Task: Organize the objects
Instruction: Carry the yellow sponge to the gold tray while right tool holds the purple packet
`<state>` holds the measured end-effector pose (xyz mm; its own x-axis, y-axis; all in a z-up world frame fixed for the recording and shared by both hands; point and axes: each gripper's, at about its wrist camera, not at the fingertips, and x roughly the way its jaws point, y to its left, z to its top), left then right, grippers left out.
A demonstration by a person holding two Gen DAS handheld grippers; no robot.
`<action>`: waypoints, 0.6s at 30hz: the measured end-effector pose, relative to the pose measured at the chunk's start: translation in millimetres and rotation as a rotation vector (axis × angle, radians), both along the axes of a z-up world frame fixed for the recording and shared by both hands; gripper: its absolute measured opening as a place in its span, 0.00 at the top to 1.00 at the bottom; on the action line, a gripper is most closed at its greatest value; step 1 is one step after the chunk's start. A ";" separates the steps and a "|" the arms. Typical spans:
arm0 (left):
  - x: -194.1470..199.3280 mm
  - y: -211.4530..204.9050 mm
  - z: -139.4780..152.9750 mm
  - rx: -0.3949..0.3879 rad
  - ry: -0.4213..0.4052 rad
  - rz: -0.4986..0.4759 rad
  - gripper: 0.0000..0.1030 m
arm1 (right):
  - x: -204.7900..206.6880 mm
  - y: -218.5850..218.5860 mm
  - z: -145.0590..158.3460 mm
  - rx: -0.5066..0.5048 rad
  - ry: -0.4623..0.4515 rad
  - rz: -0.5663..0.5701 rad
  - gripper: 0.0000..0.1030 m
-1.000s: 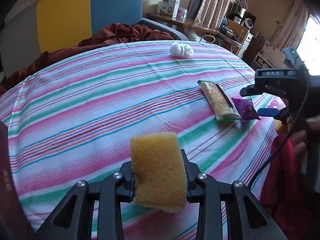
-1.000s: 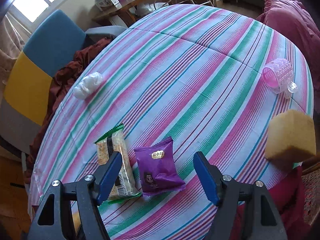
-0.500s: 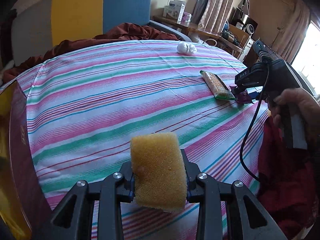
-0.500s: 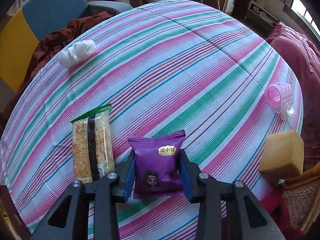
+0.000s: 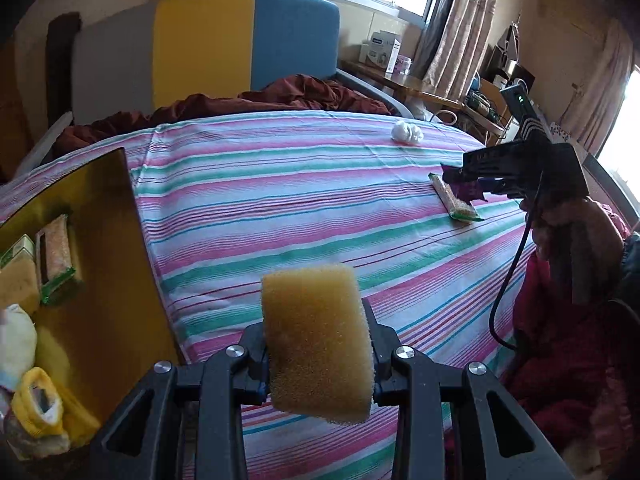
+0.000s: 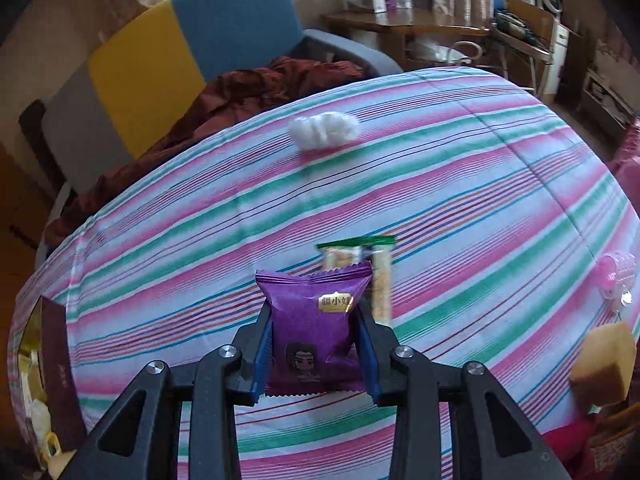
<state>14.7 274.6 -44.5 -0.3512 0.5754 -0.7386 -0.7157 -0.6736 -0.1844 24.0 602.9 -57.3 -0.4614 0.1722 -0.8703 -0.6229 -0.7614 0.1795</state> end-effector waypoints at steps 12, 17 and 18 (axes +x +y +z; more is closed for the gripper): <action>-13.6 -45.9 17.4 0.039 0.012 0.127 0.66 | -46.0 -109.0 -36.5 0.077 -0.200 0.395 0.65; -17.4 -61.5 26.0 0.039 0.042 0.172 0.66 | -47.3 -108.0 -41.7 0.071 -0.193 0.401 0.65; -18.1 -64.6 27.5 0.040 0.048 0.182 0.66 | -47.8 -107.8 -42.1 0.080 -0.194 0.400 0.65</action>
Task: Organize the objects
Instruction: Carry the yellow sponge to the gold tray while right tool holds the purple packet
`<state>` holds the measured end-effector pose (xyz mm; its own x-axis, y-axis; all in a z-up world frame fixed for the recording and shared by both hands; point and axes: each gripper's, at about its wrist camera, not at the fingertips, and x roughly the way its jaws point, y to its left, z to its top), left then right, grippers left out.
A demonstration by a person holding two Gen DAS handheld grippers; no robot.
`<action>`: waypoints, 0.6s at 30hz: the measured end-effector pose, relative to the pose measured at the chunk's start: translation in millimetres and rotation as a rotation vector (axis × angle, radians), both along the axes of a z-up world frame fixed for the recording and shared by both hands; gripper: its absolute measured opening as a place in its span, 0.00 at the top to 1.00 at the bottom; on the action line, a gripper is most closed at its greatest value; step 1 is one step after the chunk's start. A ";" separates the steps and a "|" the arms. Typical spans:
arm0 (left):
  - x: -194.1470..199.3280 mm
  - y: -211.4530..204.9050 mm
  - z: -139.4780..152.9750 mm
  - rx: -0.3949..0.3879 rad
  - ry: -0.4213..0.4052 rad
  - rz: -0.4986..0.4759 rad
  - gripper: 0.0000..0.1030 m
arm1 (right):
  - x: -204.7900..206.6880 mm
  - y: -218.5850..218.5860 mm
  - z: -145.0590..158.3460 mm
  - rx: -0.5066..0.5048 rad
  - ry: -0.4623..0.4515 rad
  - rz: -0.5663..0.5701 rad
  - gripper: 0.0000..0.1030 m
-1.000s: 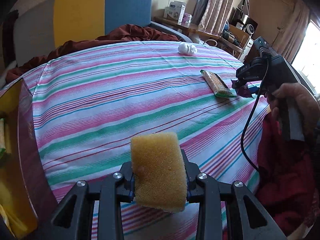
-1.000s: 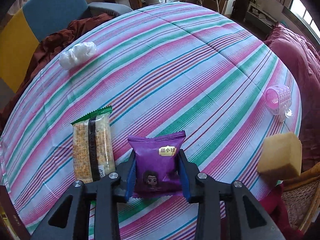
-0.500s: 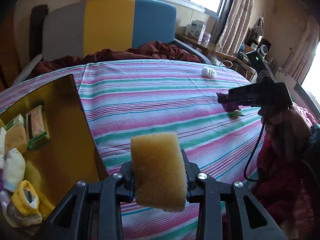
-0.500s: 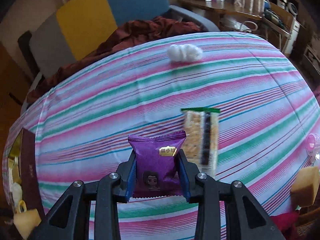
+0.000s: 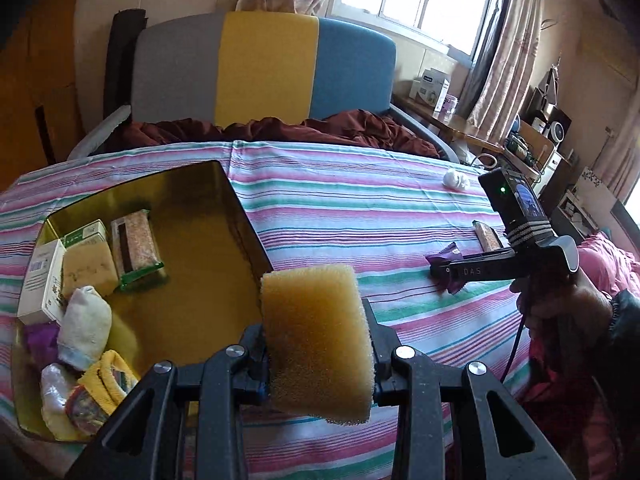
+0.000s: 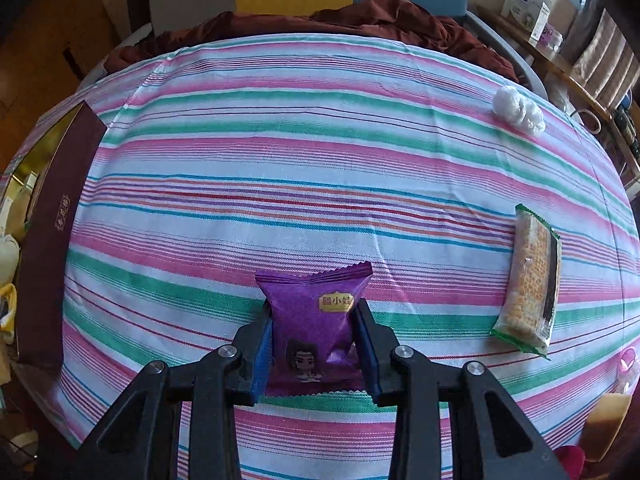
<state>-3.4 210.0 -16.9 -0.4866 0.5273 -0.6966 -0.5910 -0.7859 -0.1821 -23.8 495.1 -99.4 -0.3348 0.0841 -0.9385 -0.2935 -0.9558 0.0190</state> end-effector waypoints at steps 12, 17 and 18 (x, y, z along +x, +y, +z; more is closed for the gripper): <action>-9.8 -55.1 1.2 -0.026 0.028 0.139 0.66 | 0.5 -5.6 -0.7 0.034 -0.003 0.013 0.65; -14.9 -86.4 -4.9 -0.019 0.016 0.194 0.66 | 2.9 -6.8 -2.3 0.041 -0.005 0.013 0.65; -16.6 -95.3 -5.6 -0.013 0.012 0.209 0.66 | 3.5 -7.0 -2.5 0.042 -0.005 0.013 0.65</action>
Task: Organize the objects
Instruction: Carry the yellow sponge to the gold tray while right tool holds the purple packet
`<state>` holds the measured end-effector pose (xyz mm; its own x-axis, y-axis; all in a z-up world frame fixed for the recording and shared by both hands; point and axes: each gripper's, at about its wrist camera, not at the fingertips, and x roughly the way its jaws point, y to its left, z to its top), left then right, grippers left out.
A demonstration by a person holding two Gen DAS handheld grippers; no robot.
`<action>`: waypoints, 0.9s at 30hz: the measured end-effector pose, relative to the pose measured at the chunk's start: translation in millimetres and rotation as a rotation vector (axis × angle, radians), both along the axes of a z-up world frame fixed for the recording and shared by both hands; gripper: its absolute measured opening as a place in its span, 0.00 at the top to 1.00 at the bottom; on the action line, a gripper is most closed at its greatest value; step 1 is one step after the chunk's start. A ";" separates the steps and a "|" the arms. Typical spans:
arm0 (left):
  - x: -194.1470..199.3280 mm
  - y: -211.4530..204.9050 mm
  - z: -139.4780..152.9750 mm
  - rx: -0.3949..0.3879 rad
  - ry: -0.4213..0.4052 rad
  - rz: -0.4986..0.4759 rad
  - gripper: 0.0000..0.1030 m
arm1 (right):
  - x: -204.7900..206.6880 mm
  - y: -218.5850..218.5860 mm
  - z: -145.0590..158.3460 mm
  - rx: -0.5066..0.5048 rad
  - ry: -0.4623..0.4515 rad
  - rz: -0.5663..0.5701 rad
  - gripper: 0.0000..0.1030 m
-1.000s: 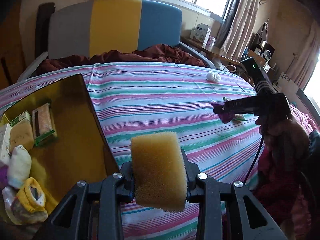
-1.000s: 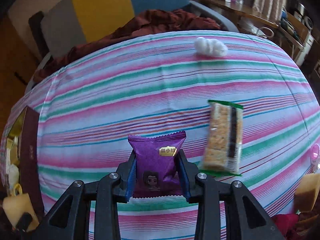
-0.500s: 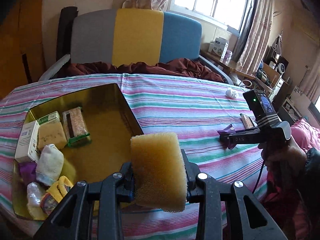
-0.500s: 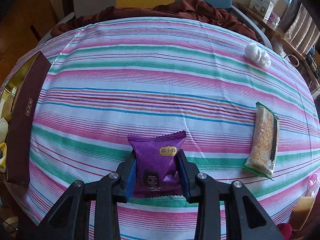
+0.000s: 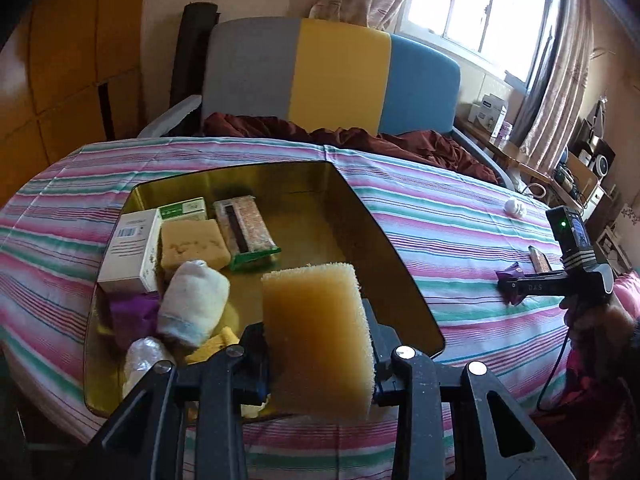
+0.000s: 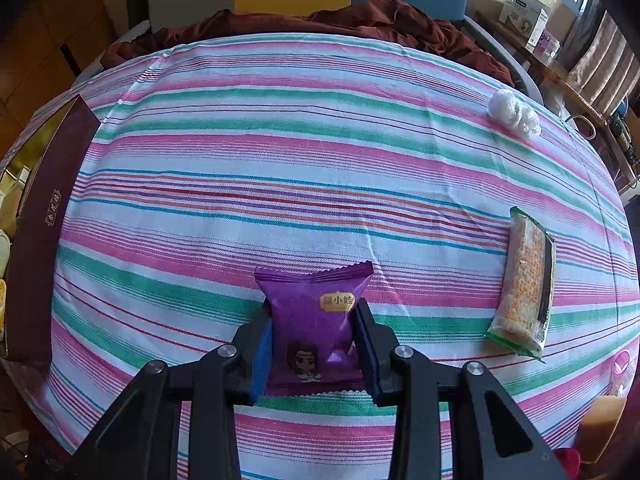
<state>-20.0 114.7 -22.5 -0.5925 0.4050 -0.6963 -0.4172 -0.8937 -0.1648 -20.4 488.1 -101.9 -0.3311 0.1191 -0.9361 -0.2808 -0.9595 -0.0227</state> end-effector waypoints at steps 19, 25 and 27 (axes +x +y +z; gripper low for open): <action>-26.9 -106.3 -8.3 0.174 -0.110 0.198 0.66 | 4.8 -12.2 -0.3 0.053 -0.004 0.030 0.64; -47.0 -54.2 -11.3 0.156 -0.134 0.107 0.66 | 3.8 -12.9 0.3 0.059 -0.005 0.034 0.64; -53.3 -40.6 -13.7 0.143 -0.135 0.094 0.66 | 5.1 -10.7 0.6 0.058 -0.005 0.034 0.64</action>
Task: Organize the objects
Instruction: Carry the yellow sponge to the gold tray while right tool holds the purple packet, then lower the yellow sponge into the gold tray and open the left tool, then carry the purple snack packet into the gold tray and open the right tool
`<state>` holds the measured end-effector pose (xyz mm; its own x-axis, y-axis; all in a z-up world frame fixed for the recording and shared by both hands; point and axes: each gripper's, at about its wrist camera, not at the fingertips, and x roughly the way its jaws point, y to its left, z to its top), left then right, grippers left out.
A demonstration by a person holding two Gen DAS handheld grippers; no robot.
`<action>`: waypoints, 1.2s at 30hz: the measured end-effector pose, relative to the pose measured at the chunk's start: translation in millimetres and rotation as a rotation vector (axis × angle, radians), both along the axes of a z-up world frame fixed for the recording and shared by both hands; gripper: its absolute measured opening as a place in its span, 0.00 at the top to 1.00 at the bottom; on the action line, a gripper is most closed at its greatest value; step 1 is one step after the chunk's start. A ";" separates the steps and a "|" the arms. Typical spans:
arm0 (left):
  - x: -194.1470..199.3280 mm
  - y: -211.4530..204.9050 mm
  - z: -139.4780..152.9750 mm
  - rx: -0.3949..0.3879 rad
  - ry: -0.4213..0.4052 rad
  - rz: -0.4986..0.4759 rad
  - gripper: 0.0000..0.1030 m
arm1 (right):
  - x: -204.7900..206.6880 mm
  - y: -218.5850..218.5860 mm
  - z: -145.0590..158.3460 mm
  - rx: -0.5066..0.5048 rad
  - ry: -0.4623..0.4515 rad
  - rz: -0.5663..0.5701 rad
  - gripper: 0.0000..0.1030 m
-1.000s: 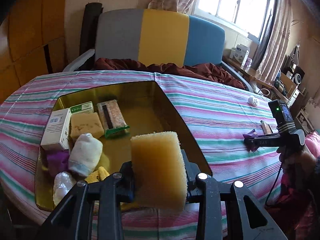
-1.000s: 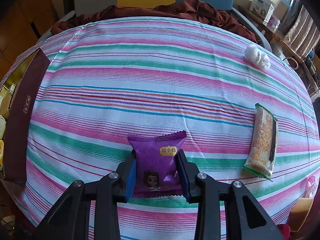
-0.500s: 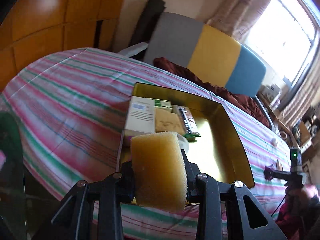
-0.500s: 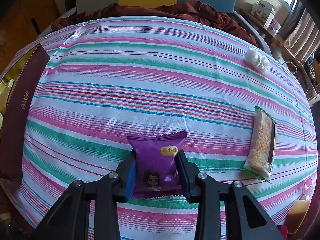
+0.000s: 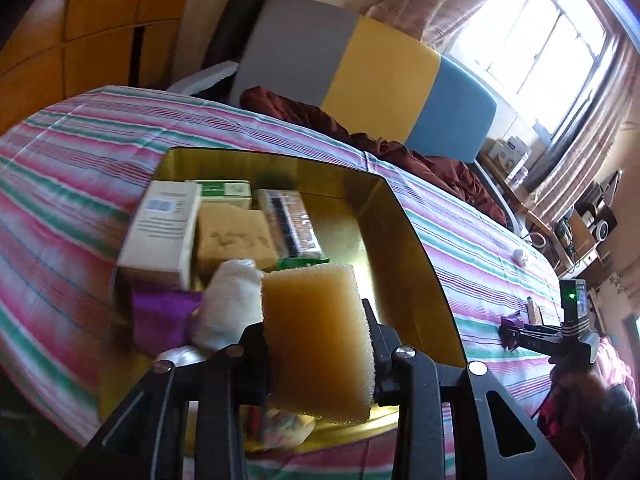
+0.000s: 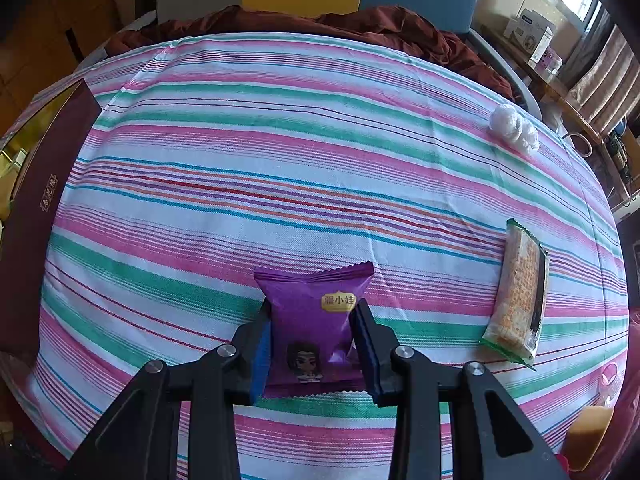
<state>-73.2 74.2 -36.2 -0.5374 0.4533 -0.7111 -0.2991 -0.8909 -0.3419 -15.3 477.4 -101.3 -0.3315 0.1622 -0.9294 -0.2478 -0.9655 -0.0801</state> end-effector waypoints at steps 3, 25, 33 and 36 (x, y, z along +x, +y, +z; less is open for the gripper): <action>-9.8 19.9 -7.9 -0.029 -0.021 -0.020 0.65 | 0.7 1.6 -0.3 -0.001 0.000 0.000 0.64; -2.7 24.5 -25.6 -0.192 0.020 0.027 0.44 | -3.0 2.7 -4.0 0.010 -0.001 0.008 0.64; 20.1 5.3 -3.0 -0.225 0.113 0.076 0.36 | -1.6 0.0 -4.1 0.033 -0.003 0.016 0.64; 27.3 -1.2 3.0 -0.222 0.129 0.083 0.36 | -1.4 0.2 -4.9 0.038 -0.004 0.016 0.64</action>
<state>-46.0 73.0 -33.1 -0.6586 0.2448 -0.7116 -0.2505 -0.9630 -0.0995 -16.7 477.5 -106.2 -0.3302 0.1923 -0.9241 -0.2317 -0.9656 -0.1181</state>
